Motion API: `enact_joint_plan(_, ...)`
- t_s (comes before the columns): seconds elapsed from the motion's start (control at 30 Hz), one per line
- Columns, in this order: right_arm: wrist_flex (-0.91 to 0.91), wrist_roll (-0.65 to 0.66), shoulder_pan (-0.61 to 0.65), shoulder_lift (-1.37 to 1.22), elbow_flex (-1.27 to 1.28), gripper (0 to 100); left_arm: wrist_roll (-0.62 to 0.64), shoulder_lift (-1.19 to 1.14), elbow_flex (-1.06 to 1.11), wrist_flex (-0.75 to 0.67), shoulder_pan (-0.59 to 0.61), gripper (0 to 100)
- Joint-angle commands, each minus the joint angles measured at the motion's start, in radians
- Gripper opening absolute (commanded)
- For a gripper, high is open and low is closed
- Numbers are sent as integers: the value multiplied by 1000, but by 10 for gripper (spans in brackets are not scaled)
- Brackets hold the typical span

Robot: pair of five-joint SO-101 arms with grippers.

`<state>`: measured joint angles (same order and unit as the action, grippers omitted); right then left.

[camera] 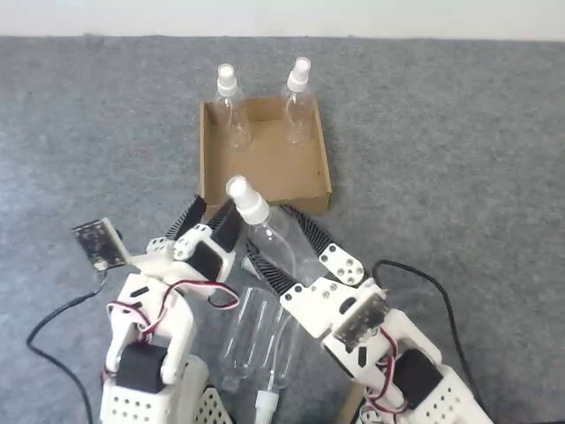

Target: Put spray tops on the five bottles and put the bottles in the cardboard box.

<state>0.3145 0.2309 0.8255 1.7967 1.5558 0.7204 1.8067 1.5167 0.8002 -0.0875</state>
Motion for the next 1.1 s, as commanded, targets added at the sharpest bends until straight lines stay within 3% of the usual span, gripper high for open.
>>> enact_joint_plan(0.0,-24,-17,-64,19,-110,6,-35,14,-1,2,-32,297)
enact_joint_plan(0.2,-47,-15,-107,16,-150,6,11,15,-30,5,15,297)
enact_joint_plan(0.33,-151,-17,-159,16,-129,6,17,15,-96,109,11,297)
enact_joint_plan(0.87,-298,-18,-205,-96,-80,6,11,15,-268,414,-184,299)
enact_joint_plan(1.07,-394,-18,-206,-239,-78,6,11,15,-282,436,-230,299)
